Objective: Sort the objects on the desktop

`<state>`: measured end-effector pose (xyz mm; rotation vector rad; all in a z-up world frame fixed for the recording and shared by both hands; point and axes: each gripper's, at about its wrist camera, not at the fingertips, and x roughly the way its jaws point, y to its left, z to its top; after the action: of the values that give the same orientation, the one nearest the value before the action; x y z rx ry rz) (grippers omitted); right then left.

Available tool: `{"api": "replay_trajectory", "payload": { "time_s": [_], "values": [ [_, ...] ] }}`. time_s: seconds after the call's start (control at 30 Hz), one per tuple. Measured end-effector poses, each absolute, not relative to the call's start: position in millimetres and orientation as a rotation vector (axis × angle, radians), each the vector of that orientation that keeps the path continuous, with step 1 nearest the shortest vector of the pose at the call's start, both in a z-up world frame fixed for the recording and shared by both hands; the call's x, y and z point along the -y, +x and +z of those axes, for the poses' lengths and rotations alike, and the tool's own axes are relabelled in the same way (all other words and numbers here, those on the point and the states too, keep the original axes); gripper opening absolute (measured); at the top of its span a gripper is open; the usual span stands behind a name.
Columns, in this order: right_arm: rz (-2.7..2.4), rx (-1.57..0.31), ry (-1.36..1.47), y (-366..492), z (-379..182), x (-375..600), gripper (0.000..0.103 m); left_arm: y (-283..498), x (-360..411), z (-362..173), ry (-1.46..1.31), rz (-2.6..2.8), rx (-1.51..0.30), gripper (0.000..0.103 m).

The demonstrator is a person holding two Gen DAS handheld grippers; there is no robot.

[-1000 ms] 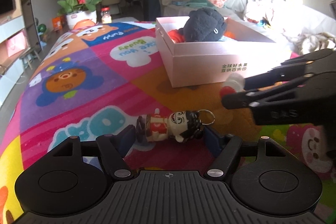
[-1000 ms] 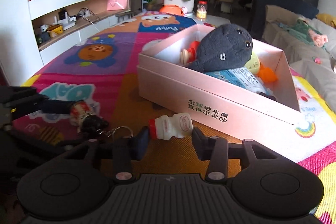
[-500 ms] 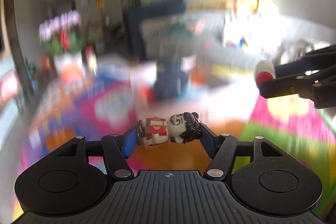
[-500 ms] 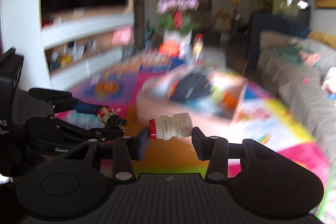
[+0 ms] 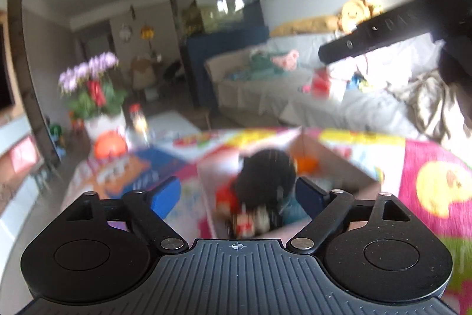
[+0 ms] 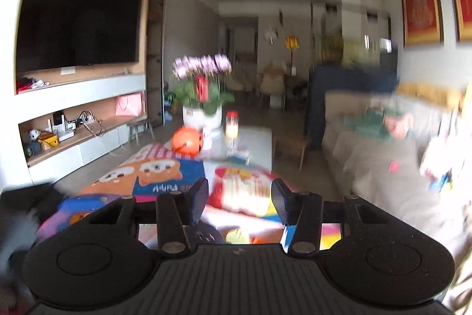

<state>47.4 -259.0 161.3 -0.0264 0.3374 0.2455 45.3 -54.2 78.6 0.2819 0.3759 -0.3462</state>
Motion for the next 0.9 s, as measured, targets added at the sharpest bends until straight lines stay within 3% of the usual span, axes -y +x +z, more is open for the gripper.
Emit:
{"api": "replay_trajectory", "payload": {
  "time_s": [0.27, 0.47, 0.9],
  "values": [
    [0.246, -0.467, 0.003, 32, 105, 259, 0.067, 27, 18, 30, 0.174, -0.297, -0.565, 0.098],
    [0.263, -0.597, 0.049, -11, 51, 241, 0.1, 0, 21, 19, 0.142, -0.278, -0.614, 0.103],
    [0.084, -0.771, -0.015, -4, -10, 225, 0.103, 10, 32, -4, 0.059, -0.084, -0.717, 0.103]
  ]
}}
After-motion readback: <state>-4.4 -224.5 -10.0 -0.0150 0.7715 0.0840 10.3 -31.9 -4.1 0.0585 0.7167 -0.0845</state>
